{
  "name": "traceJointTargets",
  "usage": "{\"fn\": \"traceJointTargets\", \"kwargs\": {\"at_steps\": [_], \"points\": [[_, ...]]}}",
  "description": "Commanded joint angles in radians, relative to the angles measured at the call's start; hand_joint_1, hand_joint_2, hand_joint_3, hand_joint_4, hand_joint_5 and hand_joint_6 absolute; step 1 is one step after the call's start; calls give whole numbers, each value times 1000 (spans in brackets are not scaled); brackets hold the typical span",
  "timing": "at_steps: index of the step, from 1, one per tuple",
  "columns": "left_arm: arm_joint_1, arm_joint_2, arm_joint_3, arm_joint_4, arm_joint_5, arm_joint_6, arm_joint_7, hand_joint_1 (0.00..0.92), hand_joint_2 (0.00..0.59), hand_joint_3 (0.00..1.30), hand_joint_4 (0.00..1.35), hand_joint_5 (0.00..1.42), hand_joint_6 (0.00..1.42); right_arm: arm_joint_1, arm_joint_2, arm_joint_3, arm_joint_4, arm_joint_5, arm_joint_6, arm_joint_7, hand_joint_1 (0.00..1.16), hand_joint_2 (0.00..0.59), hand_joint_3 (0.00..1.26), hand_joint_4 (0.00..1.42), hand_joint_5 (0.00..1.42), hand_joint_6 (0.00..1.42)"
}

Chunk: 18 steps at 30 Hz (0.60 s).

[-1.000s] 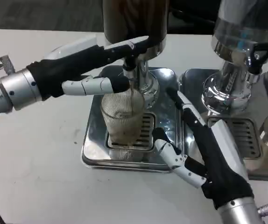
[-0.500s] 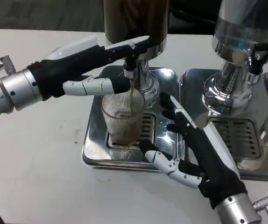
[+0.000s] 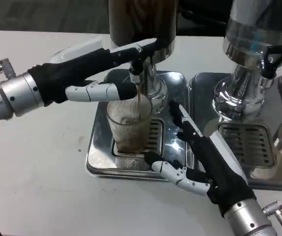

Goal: Grasp the cup under the faucet to collect the drink, then remove the cup.

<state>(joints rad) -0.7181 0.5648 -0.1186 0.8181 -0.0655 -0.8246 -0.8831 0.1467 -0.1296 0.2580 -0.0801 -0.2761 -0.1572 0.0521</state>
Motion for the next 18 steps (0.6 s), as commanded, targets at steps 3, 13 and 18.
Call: {"fn": "traceJointTargets", "kwargs": {"at_steps": [3,13,18], "points": [[39,9,-30,8,50,20,-23,0,43,77,0,46,0,-38,16,-18,46,28,5,3,592,233,0,0,4,64],[42,13,-29,2,48,23,-22,0,44,77,0,46,0,-88,24,-32,109,55,2,5,593,236,0,0,0,63],[44,14,-30,-1,49,24,-22,0,44,77,0,46,0,-112,26,-38,138,60,0,5,596,238,0,0,0,57]]}}
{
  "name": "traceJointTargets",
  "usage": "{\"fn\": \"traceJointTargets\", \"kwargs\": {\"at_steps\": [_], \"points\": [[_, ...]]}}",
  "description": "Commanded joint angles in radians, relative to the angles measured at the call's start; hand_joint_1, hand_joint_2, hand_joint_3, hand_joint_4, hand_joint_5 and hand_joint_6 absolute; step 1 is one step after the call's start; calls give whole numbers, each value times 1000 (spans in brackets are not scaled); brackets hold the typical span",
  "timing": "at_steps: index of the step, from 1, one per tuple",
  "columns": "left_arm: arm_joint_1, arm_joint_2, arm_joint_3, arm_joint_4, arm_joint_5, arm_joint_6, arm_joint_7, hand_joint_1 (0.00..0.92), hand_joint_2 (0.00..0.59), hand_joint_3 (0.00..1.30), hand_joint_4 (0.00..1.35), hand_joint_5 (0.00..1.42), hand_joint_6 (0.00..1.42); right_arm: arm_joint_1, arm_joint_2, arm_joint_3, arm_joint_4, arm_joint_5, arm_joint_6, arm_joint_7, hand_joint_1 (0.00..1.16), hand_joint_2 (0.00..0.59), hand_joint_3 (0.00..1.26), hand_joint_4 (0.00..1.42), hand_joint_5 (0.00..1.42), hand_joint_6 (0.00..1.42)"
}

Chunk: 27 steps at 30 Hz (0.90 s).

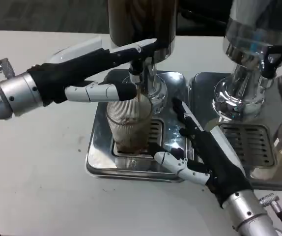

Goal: Grasp the cup under the faucet to collect the drink, then remove the cup.

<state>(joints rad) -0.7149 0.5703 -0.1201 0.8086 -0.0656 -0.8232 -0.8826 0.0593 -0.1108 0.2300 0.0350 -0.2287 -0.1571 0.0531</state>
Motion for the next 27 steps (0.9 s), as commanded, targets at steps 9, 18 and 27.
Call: {"fn": "traceJointTargets", "kwargs": {"at_steps": [9,18,27], "points": [[45,10,-29,0,47,26,-23,0,49,77,0,46,0,-63,10,-18,63,17,-1,8,598,239,0,0,0,49],[48,12,-27,-6,44,31,-25,0,49,77,0,46,0,-101,14,-25,105,19,0,10,597,247,0,0,0,48],[54,14,-25,-11,42,34,-24,0,48,77,0,46,0,-127,13,-31,138,27,-4,14,590,254,0,0,0,48]]}}
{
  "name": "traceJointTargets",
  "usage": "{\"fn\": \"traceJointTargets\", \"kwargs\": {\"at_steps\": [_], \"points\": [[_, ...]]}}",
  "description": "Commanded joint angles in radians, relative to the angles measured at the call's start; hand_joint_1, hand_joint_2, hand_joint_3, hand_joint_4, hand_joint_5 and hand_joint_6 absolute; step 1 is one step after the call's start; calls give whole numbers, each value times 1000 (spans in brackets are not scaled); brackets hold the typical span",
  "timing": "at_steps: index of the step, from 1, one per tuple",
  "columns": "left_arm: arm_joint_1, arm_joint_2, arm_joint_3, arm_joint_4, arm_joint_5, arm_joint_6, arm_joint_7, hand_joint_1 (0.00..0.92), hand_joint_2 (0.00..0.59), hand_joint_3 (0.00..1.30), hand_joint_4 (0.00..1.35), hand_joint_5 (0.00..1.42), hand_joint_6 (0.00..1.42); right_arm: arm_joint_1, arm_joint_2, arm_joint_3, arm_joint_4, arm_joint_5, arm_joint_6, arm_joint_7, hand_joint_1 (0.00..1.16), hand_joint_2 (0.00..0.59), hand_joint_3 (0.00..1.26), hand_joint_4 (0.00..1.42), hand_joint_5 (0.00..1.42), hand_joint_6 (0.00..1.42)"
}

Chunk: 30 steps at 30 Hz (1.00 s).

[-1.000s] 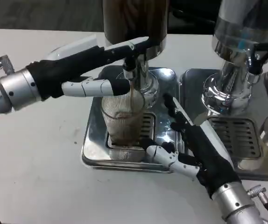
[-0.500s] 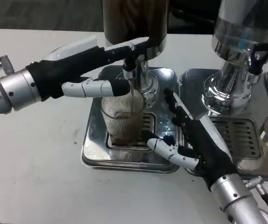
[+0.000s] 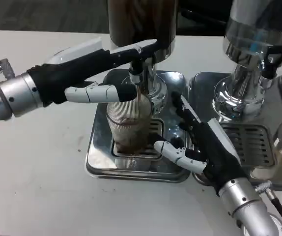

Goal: Grasp the cup under the faucet to collect the drink, then remove the cup.

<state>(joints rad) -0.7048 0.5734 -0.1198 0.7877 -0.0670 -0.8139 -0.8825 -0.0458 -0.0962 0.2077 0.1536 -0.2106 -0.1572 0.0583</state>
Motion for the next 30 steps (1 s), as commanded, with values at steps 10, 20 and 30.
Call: {"fn": "traceJointTargets", "kwargs": {"at_steps": [10,20,30], "points": [[57,12,-26,-5,45,26,-16,0,44,77,6,46,0,-54,0,-12,58,13,-12,15,588,255,0,0,0,48],[72,20,-23,-25,40,34,-14,0,43,83,7,46,0,-83,7,-11,86,17,-15,21,587,255,0,0,0,48],[80,26,-18,-41,32,43,-14,0,43,88,7,48,0,-107,13,-14,110,20,-16,25,577,263,0,0,0,48]]}}
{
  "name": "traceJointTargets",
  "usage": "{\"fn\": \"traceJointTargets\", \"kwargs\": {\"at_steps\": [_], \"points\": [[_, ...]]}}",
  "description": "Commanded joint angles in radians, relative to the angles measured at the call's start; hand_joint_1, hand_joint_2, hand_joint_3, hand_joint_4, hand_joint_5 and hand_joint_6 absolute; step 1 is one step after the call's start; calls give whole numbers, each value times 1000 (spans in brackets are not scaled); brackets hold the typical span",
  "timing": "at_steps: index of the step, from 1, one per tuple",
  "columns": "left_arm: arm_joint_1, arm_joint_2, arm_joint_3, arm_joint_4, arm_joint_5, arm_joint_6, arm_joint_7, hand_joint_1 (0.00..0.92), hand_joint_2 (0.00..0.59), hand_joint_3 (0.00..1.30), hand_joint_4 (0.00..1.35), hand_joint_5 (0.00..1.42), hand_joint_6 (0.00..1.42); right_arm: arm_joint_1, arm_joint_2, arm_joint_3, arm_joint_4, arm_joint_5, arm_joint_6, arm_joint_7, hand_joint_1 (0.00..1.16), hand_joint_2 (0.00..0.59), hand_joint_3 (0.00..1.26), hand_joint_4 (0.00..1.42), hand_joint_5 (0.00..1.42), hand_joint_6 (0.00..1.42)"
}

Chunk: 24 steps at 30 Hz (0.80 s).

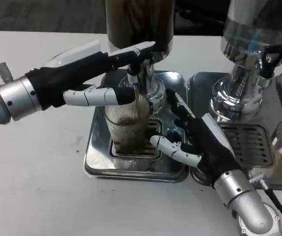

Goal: Grasp the cup under the faucet to collect the drink, then remove the cup.

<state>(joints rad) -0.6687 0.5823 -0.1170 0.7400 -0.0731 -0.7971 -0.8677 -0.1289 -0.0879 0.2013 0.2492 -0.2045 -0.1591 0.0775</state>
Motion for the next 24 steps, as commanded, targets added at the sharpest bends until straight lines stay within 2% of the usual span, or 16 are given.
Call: {"fn": "traceJointTargets", "kwargs": {"at_steps": [1,24], "points": [[45,18,-20,6,38,28,-29,0,43,88,7,50,0,-25,4,-8,15,14,-15,6,577,263,0,0,0,48],[62,15,4,-13,10,55,-38,0,43,89,7,58,5,-71,10,-6,73,28,-26,8,571,264,0,0,2,48]]}}
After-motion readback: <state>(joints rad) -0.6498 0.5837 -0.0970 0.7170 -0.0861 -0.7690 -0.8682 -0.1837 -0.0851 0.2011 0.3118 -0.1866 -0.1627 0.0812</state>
